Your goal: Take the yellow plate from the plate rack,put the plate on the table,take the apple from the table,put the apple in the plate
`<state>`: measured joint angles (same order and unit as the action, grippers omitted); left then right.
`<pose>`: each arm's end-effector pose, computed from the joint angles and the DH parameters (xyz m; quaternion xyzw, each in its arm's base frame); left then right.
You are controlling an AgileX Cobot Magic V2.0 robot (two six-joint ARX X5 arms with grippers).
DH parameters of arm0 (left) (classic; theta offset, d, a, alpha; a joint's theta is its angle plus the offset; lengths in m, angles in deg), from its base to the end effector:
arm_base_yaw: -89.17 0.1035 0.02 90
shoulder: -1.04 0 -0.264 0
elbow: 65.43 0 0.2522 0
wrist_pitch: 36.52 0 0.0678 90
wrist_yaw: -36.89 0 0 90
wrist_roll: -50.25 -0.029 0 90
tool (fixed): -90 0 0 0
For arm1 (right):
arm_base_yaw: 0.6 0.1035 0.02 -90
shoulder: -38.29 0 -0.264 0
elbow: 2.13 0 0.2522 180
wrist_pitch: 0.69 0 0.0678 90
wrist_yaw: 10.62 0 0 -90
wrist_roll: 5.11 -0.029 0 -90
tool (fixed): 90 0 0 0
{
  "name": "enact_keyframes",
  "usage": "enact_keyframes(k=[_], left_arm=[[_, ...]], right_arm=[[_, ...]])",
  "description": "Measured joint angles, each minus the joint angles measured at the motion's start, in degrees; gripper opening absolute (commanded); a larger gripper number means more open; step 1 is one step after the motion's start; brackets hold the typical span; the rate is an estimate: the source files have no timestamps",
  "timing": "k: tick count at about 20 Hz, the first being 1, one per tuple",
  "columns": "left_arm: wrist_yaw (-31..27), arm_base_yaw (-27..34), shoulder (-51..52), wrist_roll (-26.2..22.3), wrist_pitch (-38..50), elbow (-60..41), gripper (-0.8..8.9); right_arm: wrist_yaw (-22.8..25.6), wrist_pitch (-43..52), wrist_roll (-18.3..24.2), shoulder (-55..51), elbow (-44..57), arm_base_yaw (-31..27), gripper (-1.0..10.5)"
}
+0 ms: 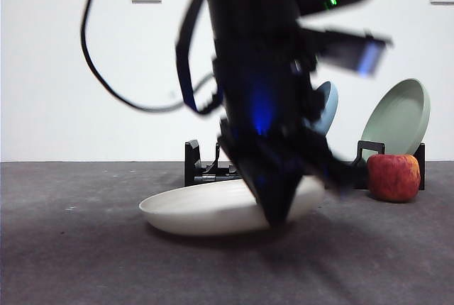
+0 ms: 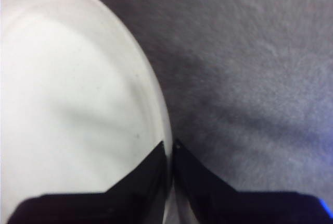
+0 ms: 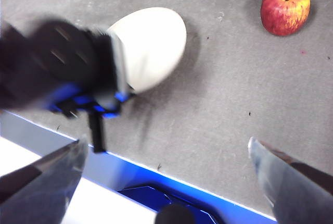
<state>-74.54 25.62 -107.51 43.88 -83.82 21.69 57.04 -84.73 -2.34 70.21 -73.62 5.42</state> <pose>0.1757 -0.3294 0.1733 0.4235 0.3991 -0.3193 0.7479 0.0564 0.0170 0.3375 0.0320 0.3690 0.2357 0.8985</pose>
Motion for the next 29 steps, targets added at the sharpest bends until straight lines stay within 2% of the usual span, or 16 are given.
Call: enact_keyframes(k=[3,5,6,8,9,15,17,19,22,25,29], left_arm=[[-3.63,-1.66,-3.26,-0.02,1.81,0.02,-0.08],[-3.80,-1.90,-3.52,-0.02,1.97,0.04,0.06],[-3.13,-1.90,-3.52,-0.02,1.97,0.13,0.51],[-1.51,-1.88,-3.58,0.09,2.36,0.13,2.27],[-1.38,-1.90,-3.43,0.17,2.51,0.15,2.79],[0.59,-2.16,0.20,0.39,1.66,0.00,2.92],[0.68,-2.25,4.57,1.07,0.68,0.00,2.92],[0.92,-2.25,10.62,2.45,-0.42,0.00,2.91],[3.45,-2.25,21.90,5.07,-0.90,0.00,2.90],[6.86,-2.27,34.23,8.22,-0.90,0.04,2.87],[7.06,-2.27,47.30,11.06,-2.69,0.04,2.87]], right_arm=[[0.00,0.02,0.00,0.00,0.00,0.00,6.3],[0.00,0.02,0.02,0.00,0.00,0.00,6.3],[0.00,0.02,0.00,0.00,0.00,0.00,6.3],[0.00,0.00,0.00,0.00,0.00,0.00,6.3],[0.00,-0.07,0.02,0.00,0.00,0.00,6.3],[0.00,-0.59,0.00,0.00,0.00,0.00,6.3],[0.24,-0.55,0.02,0.00,0.00,0.00,6.3],[3.02,1.14,-0.26,0.28,0.00,0.02,6.3],[6.05,9.01,-1.55,3.15,0.00,0.00,6.3],[6.08,17.33,-2.38,9.94,-0.02,0.00,6.3],[7.48,27.91,-2.58,25.29,-0.13,0.00,6.4]])
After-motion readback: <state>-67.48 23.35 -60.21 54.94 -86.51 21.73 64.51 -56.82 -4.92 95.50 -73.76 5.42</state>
